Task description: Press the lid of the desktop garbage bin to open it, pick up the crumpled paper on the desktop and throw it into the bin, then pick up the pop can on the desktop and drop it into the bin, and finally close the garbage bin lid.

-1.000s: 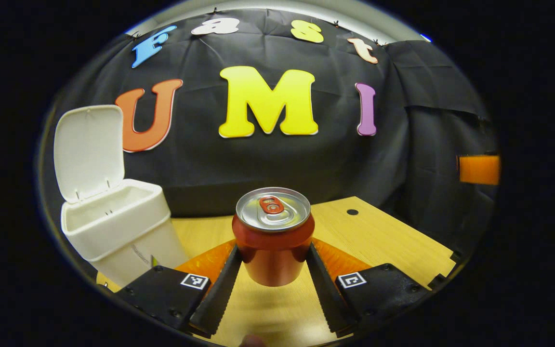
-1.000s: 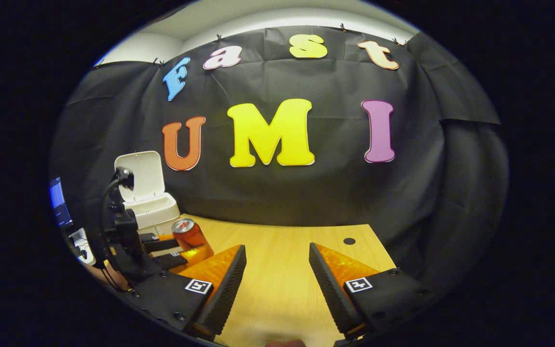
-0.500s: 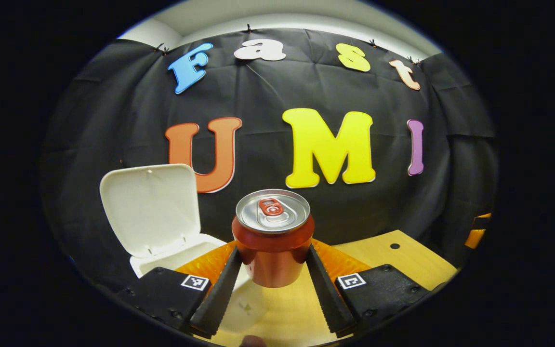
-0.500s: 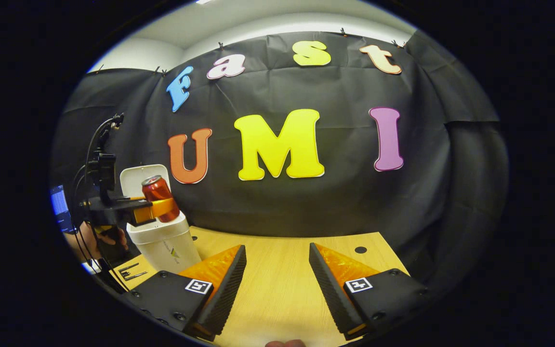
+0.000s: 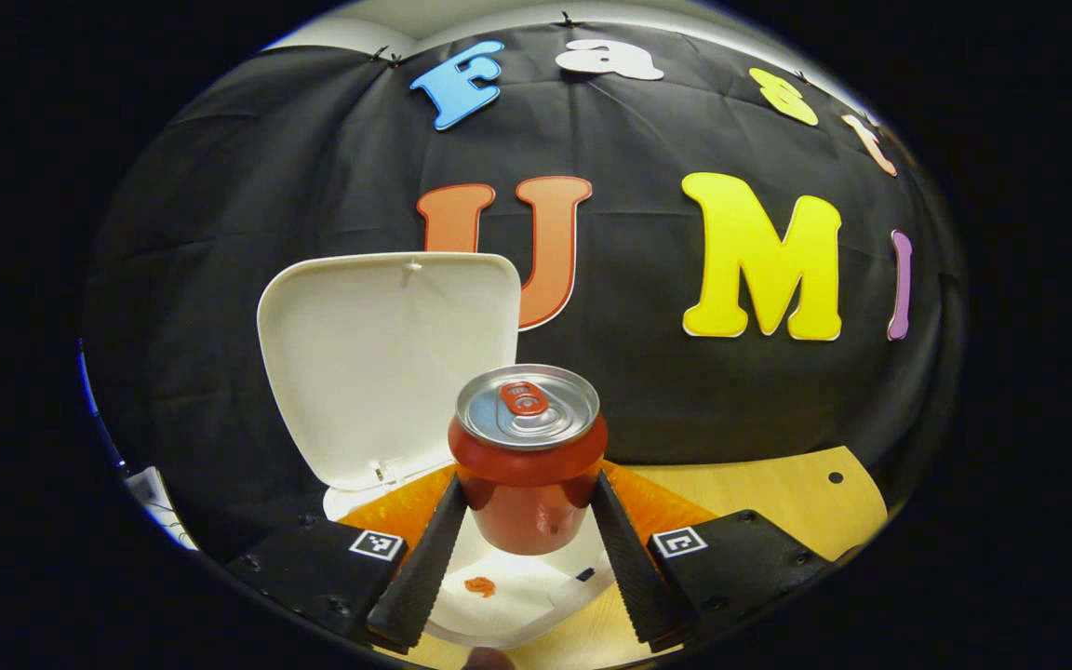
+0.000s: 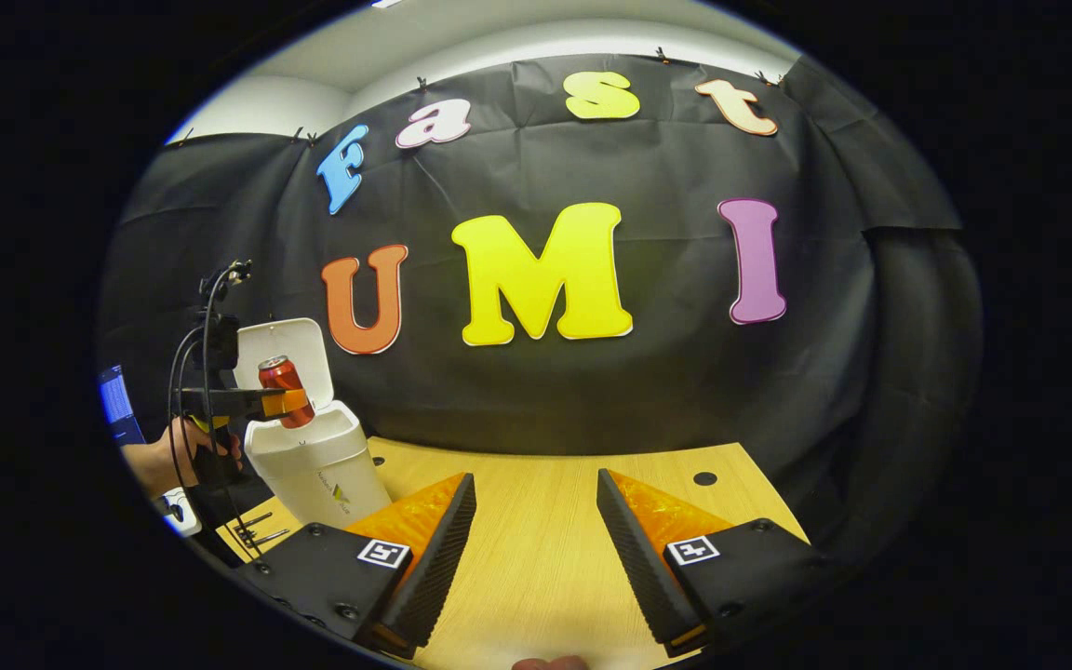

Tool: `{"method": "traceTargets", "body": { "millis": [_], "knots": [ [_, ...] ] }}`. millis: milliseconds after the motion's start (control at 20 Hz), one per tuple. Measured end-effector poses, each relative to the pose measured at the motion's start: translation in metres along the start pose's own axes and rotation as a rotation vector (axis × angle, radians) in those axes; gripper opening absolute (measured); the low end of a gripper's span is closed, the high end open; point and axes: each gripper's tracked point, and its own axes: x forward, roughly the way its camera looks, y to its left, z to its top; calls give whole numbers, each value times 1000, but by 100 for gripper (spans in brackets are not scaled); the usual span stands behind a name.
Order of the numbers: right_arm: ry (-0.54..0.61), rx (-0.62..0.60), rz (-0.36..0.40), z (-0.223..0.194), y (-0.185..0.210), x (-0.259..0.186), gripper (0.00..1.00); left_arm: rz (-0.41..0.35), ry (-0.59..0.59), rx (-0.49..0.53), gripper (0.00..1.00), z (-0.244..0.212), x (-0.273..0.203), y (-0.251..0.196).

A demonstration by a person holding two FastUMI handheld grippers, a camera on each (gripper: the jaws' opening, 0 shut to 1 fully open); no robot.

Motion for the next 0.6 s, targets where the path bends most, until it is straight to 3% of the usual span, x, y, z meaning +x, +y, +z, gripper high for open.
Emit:
{"method": "traceTargets", "body": {
  "millis": [150,200,250,600],
  "knots": [
    [6,-9,5,-1,5,1,85,17,25,-5,82,-10,8,6],
    [4,-13,5,0,6,1,84,23,31,-9,89,-11,9,7],
    [4,-17,6,0,5,1,85,35,37,-12,83,-14,11,9],
    [23,-28,11,-5,8,3,85,69,54,-36,90,-22,14,12]
  ]
}}
